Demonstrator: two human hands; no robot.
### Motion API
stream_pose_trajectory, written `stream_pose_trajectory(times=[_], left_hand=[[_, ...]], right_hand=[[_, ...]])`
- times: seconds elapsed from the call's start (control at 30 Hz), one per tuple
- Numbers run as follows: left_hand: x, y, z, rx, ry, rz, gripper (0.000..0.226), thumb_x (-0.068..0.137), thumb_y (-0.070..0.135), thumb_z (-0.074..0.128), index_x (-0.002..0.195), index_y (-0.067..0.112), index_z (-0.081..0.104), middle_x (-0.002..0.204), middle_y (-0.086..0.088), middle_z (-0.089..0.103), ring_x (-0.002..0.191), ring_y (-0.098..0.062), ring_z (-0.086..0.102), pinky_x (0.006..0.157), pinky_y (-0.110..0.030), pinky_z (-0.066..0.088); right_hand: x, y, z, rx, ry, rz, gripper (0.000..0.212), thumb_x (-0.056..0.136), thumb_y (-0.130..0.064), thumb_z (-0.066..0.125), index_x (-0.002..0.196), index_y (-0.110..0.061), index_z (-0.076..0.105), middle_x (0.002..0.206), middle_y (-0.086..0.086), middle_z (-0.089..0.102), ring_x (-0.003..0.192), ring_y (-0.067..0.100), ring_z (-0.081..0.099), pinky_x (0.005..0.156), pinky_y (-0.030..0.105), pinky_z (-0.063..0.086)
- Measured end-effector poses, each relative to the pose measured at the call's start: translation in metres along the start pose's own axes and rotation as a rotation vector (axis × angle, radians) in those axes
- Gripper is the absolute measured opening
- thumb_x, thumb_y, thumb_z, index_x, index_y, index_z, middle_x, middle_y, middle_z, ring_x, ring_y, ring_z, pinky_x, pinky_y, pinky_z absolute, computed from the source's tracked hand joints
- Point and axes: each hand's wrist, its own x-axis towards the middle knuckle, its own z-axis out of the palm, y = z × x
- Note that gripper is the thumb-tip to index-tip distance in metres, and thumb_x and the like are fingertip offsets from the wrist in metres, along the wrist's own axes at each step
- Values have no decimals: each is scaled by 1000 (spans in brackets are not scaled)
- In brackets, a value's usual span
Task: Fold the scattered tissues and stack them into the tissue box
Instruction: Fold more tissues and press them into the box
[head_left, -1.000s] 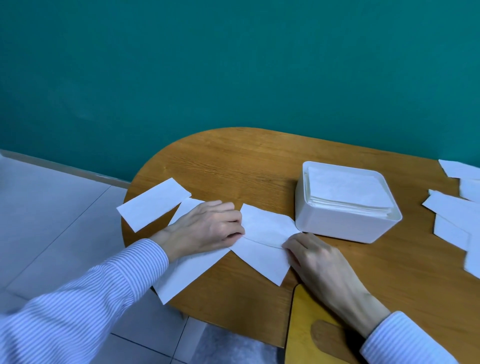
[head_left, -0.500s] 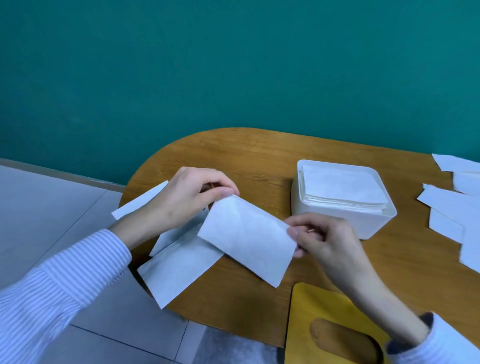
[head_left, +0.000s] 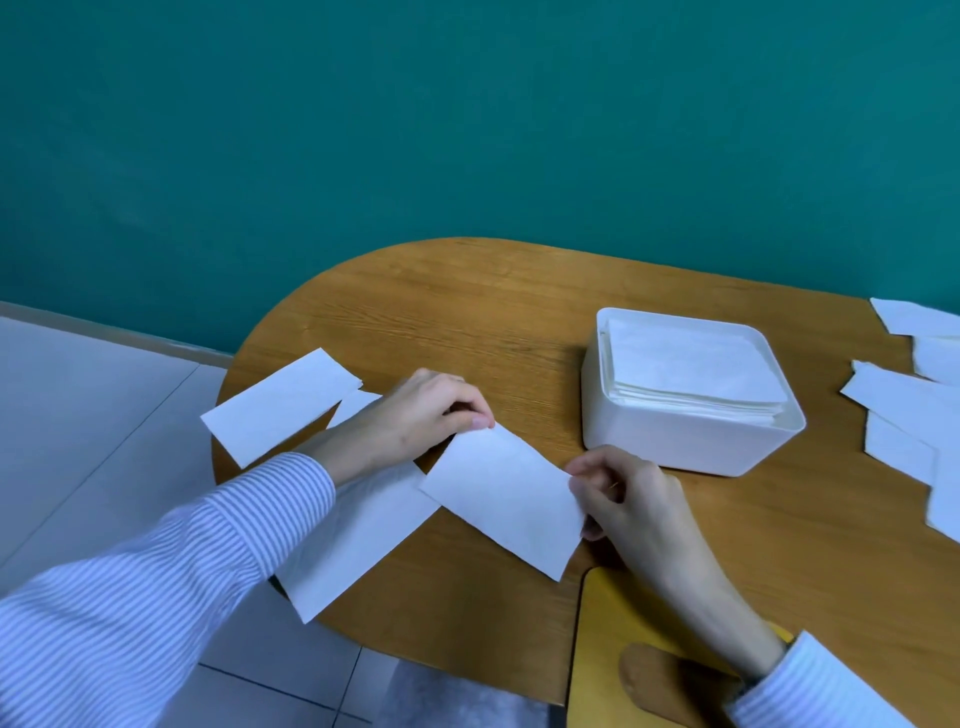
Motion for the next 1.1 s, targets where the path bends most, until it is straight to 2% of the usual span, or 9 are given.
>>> stream_pose_trajectory(times=[0.13,0.3,0.4,0.53,0.63,0.8,0.93,1.03,1.1], left_hand=[[6,4,-9,0,-9,50,17,99,34,59,98,32,76,84,23,59,84,13,51,69,-15,32],[19,9,-11,42,-50,74,17,99,35,59,102,30,75,91,21,61,90,7,54,74,-20,39],[23,10,-5,72,-72,83,18,99,38,58,102,31,74,95,17,63,96,-1,57,83,-33,49],[28,14,-9,70,-44,106,18,99,36,58,101,29,75,96,16,64,96,-1,58,85,-34,50],[29,21,-22,68,-69,129,17,99,34,60,101,26,75,97,17,67,95,2,59,85,-28,50],[35,37,-50,41,-133,140,15,98,34,62,97,30,76,94,20,72,89,10,60,71,-7,40],[50,36,-46,29,-144,155,13,97,31,65,100,27,77,93,23,71,85,15,58,69,-5,39],[57,25,-24,45,-175,137,14,96,32,66,103,28,77,99,21,71,96,9,60,84,-17,47],[60,17,-11,42,-175,117,15,96,34,65,105,29,76,104,19,70,101,5,61,91,-26,50]], right_hand=[[-4,-1,-2,7,20,-25,17,91,-9,59,91,-25,62,65,0,66,52,11,66,61,29,53],[-4,5,2,-95,63,-49,19,90,-15,61,88,-31,52,68,-6,67,56,11,64,67,41,53],[-3,10,5,-167,79,-78,18,92,-19,60,88,-33,49,70,-13,66,57,6,60,65,36,49],[-5,12,4,-158,93,-114,17,93,-18,59,91,-31,49,71,-14,64,58,7,58,60,30,40],[-8,10,0,-87,88,-121,20,92,-14,59,90,-30,48,70,-9,64,59,11,57,60,36,43],[-10,4,-9,100,94,-88,21,92,-11,62,87,-25,46,64,2,59,60,25,59,58,46,48],[-7,7,-6,45,101,-80,24,91,-12,62,87,-26,44,65,-1,60,58,17,56,57,40,46],[-4,15,2,-70,90,-85,23,91,-13,62,87,-27,43,63,-6,58,58,9,55,54,26,36],[-3,19,7,-118,95,-91,22,91,-15,62,88,-26,43,65,-8,57,61,4,53,55,27,30]])
